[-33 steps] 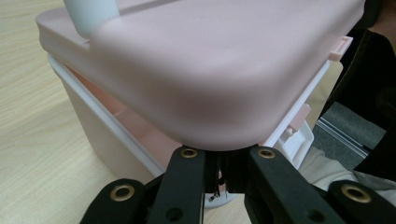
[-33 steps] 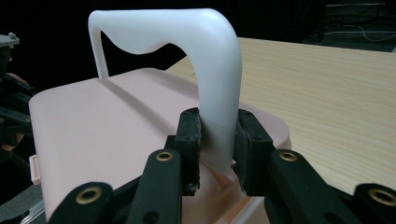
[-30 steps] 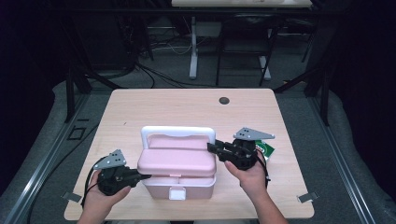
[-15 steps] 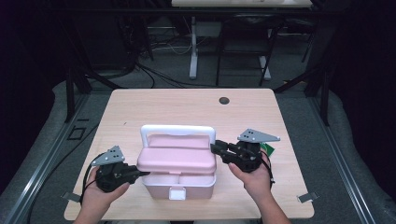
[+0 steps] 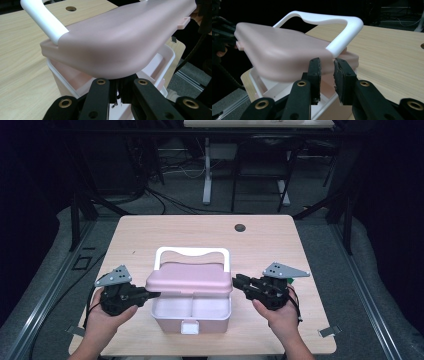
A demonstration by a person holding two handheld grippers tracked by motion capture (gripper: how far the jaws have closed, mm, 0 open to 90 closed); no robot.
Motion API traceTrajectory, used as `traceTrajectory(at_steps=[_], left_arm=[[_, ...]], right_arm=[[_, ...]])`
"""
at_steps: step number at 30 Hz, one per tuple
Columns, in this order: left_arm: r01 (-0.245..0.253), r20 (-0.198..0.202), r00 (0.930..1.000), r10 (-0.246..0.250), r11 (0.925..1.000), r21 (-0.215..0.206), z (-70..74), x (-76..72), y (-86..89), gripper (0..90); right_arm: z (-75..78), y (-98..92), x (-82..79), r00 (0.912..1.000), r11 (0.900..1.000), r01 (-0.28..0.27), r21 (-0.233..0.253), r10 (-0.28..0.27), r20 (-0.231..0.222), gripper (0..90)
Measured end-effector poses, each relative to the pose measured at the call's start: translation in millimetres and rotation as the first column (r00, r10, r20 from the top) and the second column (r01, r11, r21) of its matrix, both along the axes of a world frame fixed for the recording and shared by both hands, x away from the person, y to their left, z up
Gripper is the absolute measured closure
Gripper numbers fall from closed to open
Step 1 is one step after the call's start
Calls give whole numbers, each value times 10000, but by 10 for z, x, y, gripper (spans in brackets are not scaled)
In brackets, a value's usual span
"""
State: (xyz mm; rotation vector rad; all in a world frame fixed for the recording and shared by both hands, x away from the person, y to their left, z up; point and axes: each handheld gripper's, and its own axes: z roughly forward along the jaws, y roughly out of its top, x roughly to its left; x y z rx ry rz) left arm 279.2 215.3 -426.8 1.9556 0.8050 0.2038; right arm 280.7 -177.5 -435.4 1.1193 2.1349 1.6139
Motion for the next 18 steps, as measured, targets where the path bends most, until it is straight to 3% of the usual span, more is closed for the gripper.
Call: traceTrajectory(at_steps=[13,18], left_arm=[[-158,163,9997,160,9998,-103,177,130,-18,871],[-205,218,9995,207,9997,-92,228,183,-23,872]], right_arm=[[-143,45,-21,9992,9996,-158,-222,150,-358,784],[-227,121,-30,9981,9978,-350,-569,320,-531,812]])
